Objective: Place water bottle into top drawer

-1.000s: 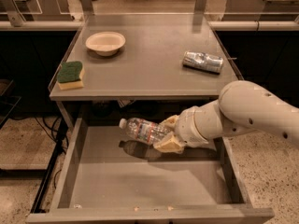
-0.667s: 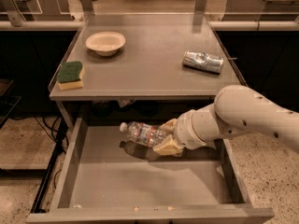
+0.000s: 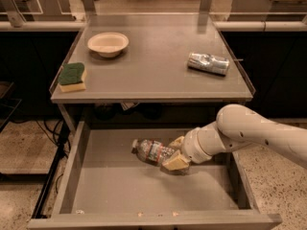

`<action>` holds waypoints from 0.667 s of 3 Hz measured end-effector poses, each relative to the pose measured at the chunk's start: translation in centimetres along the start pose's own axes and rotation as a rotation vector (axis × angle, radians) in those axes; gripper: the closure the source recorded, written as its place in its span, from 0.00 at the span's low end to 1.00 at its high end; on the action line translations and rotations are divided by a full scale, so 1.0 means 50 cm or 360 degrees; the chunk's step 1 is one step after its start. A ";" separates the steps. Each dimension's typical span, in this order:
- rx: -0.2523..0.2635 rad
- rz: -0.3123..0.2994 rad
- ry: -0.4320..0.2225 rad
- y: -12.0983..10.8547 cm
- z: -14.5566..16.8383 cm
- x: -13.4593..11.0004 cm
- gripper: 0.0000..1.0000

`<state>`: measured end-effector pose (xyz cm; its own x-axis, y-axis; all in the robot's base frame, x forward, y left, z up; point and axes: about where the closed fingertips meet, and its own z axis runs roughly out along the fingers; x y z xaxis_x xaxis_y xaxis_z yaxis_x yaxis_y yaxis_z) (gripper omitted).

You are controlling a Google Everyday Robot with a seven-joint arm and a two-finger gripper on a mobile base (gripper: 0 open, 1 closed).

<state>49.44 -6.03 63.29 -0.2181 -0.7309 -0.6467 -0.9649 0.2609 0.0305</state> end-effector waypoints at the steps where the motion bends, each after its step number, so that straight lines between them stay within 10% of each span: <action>1: -0.0041 0.0053 0.0002 -0.010 0.043 0.042 1.00; 2: -0.0047 0.0059 0.0002 -0.009 0.041 0.040 0.83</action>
Offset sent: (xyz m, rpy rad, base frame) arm 0.0033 -0.0029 -0.0286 0.0088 0.0379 -0.0083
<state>49.75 -6.33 60.39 -0.2537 -0.7218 -0.6439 -0.9601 0.2689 0.0769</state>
